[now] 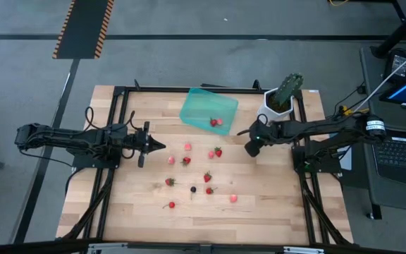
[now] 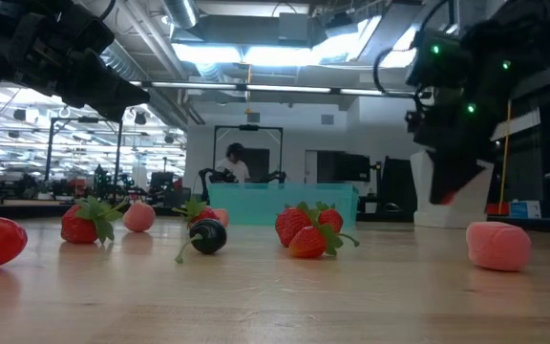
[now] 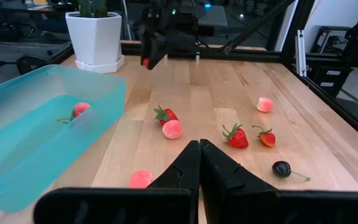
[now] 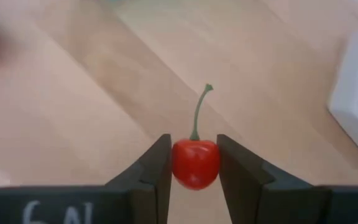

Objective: Pick and placing Produce into tupperware
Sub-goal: Put the red cherry into the light blue bin

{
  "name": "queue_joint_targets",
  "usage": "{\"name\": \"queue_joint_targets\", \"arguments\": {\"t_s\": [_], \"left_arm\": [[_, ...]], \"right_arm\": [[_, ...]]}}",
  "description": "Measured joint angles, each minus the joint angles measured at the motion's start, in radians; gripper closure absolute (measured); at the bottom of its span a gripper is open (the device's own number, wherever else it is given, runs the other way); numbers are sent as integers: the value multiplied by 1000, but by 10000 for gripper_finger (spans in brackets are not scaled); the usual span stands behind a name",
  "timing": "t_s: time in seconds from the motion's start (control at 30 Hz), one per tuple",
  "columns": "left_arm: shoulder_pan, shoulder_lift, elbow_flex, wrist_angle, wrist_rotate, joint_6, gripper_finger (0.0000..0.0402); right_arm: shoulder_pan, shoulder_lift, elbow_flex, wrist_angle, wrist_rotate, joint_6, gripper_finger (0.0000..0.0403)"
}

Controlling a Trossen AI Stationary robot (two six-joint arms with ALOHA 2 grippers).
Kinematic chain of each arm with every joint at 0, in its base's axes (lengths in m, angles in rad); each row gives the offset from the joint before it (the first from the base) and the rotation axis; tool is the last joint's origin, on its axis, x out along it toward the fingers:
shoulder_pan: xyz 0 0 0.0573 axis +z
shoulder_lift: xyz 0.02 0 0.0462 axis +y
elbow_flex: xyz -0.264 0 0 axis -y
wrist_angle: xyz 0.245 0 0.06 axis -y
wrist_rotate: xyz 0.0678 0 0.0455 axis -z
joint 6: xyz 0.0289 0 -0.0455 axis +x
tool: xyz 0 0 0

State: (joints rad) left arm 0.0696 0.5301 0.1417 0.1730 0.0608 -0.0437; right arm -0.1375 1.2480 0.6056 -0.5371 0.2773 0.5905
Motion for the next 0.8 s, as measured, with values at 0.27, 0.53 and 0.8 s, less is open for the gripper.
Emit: {"name": "queue_joint_targets", "arguments": {"t_s": [0.27,0.53,0.8], "left_arm": [[0,0,0,0,0,0,401],[0,0,0,0,0,1,401],[0,0,0,0,0,17,401]], "right_arm": [[50,-39,37,108,-10,-81,294],[89,-102,-11,373,-18,-165,294],[125,-113,-185,823,-50,-253,294]]}}
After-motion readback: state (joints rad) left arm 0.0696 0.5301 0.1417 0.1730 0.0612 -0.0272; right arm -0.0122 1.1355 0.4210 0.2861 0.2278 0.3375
